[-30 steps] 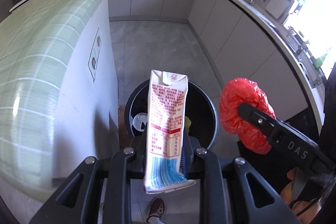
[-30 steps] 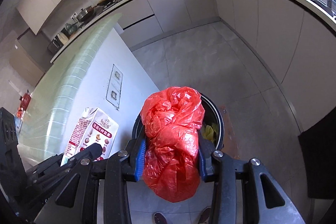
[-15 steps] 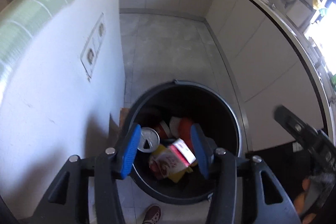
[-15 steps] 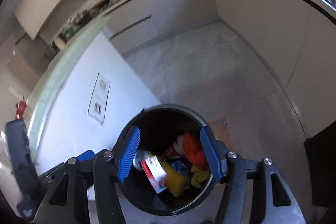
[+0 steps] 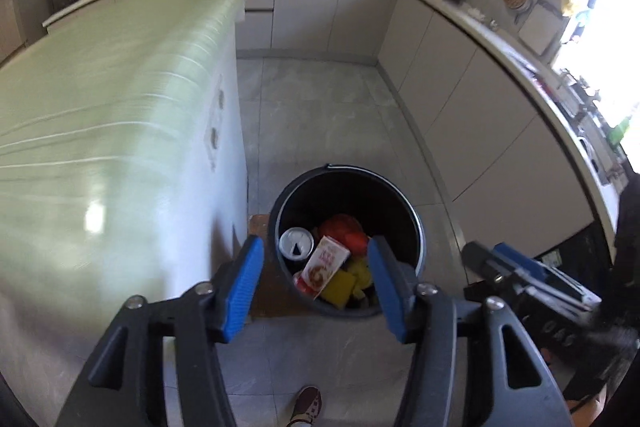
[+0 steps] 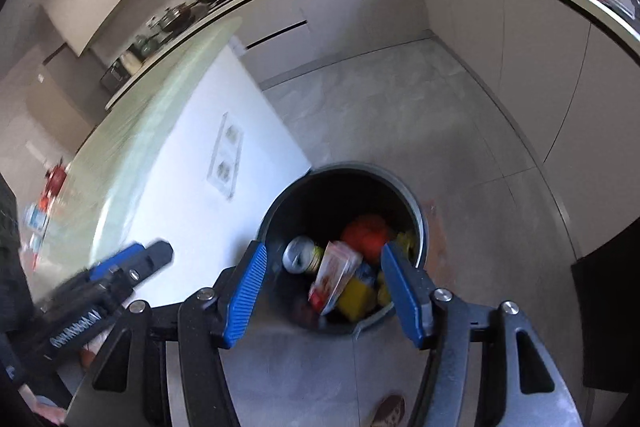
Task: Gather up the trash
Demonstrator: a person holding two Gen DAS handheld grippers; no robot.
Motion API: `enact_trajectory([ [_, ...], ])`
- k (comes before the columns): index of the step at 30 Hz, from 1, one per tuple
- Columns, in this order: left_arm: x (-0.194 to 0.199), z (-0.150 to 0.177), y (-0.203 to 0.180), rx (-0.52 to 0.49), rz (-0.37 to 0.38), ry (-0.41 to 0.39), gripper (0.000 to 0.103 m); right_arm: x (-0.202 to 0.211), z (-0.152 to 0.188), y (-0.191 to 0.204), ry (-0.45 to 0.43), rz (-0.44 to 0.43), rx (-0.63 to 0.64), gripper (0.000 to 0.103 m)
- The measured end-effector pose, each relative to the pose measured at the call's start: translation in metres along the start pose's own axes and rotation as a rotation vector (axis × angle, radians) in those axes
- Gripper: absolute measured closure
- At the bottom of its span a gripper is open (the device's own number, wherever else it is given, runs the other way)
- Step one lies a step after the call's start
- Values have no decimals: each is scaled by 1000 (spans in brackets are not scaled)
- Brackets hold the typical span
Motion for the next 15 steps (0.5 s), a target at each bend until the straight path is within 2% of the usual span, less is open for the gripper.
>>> enact_trajectory([
  [6, 101, 81, 33, -34, -47, -137, 31, 55, 92, 67, -25, 5, 40, 40],
  [10, 153, 137, 60, -39, -76, -172, 25, 92, 174, 124, -43, -7, 48, 36],
  [15, 208, 187, 94, -45, -108, -231, 16, 132, 243, 175, -95, 54, 100, 35],
])
Point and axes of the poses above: each gripper's, at about its wrist camera, not at the fingertips, and x roughly against the way its jaws point, y to its left, z to its underside, the point moved 8 cm from there along -x, roughly the way its jaws point, and after that the axes turned 15 degrees about y, right-handed, at the moved point
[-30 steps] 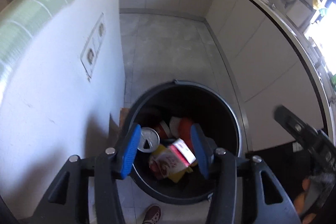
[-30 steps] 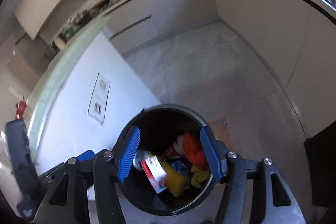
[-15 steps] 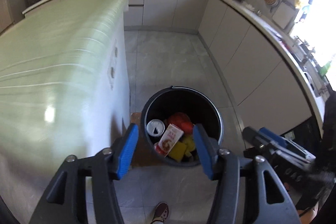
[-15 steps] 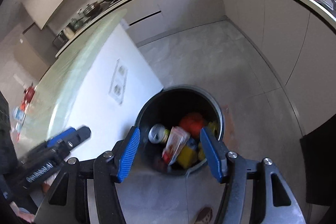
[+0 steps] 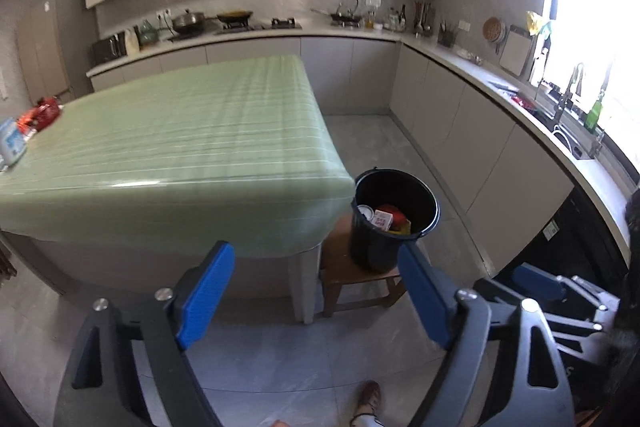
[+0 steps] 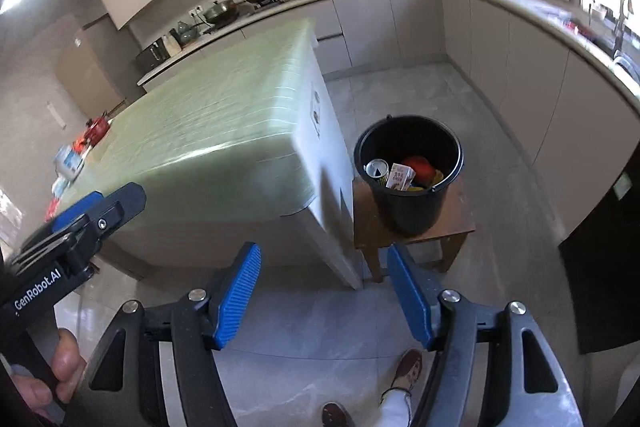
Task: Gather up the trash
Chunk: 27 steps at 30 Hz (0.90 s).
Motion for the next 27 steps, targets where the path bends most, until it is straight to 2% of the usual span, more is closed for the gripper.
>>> enact_trajectory([
  [2, 17, 4, 8, 0, -25, -28, 15, 27, 17, 23, -54, 38, 48, 33],
  [6, 38, 2, 11, 30, -62, -89, 9, 84, 34, 56, -205, 114, 105, 21],
  [9, 44, 6, 9, 70, -48, -105, 7, 107, 40, 63, -271, 134, 108, 21],
  [15, 51, 13, -9, 106, -57, -127, 7, 132, 49, 55, -298, 145, 105, 21],
  [18, 52, 18, -19, 108, -69, -137, 7, 141, 50, 42, -300, 119, 86, 21],
  [27, 53, 25, -34, 132, -114, -147, 7, 150, 46, 6, -301, 100, 70, 21],
])
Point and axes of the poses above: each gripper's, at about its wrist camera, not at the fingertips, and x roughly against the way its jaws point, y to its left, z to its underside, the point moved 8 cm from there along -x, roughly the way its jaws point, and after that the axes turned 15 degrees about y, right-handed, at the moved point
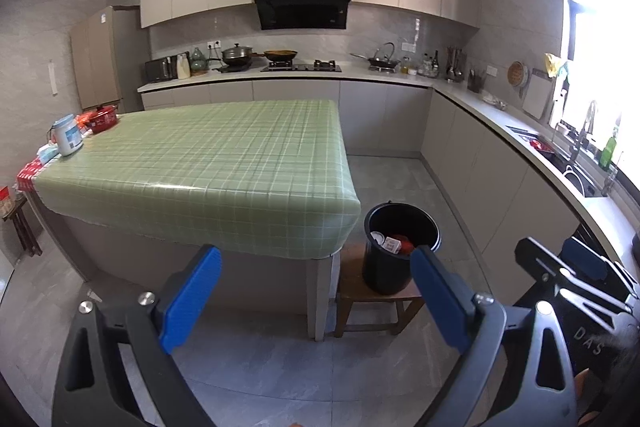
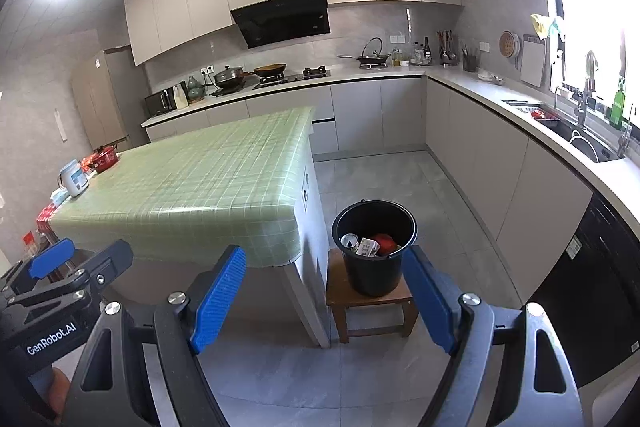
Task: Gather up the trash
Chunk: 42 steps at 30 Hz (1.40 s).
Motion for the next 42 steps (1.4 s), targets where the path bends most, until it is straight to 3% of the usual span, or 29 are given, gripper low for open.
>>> enact_trajectory([
  [16, -6, 4, -10, 3, -22, 28, 3, -8, -4, -11, 12, -15, 0, 21],
  [42, -5, 3, 4, 3, -27, 57, 1, -16, -6, 5, 26, -11, 14, 20],
])
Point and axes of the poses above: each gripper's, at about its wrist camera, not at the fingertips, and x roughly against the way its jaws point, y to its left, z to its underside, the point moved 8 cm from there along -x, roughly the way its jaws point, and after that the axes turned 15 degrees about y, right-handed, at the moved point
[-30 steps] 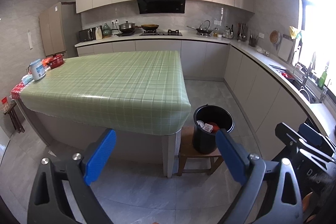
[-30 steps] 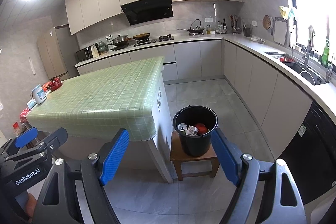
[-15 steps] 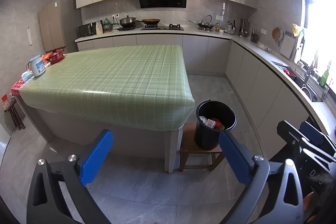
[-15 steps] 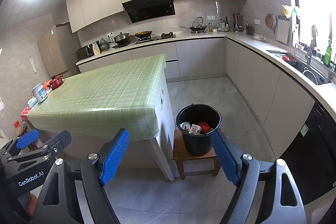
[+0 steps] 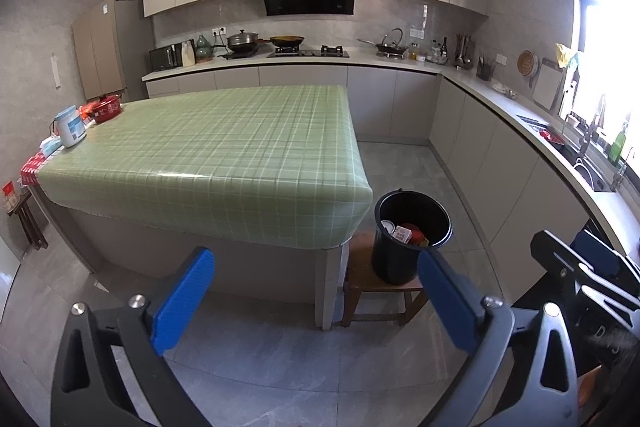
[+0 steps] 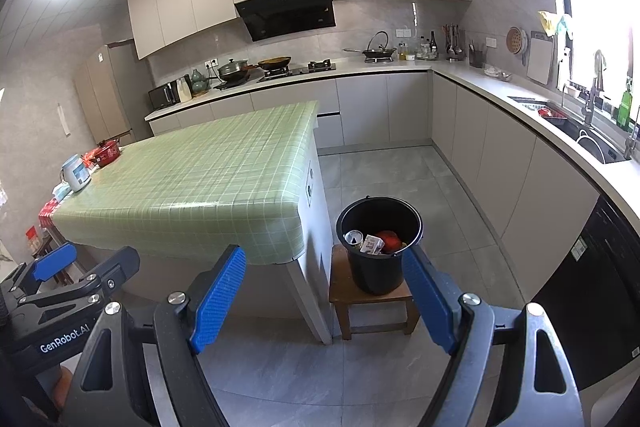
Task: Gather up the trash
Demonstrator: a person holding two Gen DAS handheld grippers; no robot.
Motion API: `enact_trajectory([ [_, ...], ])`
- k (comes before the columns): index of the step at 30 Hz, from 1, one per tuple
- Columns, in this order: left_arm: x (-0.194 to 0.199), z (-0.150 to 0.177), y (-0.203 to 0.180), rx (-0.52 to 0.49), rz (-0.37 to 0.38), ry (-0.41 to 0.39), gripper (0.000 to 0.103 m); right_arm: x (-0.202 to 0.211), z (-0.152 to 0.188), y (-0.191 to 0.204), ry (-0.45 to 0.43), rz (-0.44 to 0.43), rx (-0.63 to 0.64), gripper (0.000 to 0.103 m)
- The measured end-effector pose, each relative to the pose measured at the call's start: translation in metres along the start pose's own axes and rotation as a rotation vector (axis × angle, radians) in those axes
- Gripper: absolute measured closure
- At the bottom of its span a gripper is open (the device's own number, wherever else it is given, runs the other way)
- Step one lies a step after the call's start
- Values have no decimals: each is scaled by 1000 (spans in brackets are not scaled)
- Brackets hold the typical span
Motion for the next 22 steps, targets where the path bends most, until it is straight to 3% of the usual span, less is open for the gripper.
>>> enact_trajectory([
  [13, -3, 0, -9, -26, 54, 4, 1, 2, 5, -6, 2, 10, -17, 20],
  [22, 7, -4, -23, -69, 84, -39, 1, 6, 7, -12, -8, 19, -40, 20],
])
Point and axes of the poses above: each gripper's, at about its wrist camera, not at the fingertips, and x roughly against the way its jaws point, y to its left, z to its underside, the point moved 8 cm from there along -x, roughly the way its jaws point, and after that the axes turned 15 degrees about y, right-handed, at the moved point
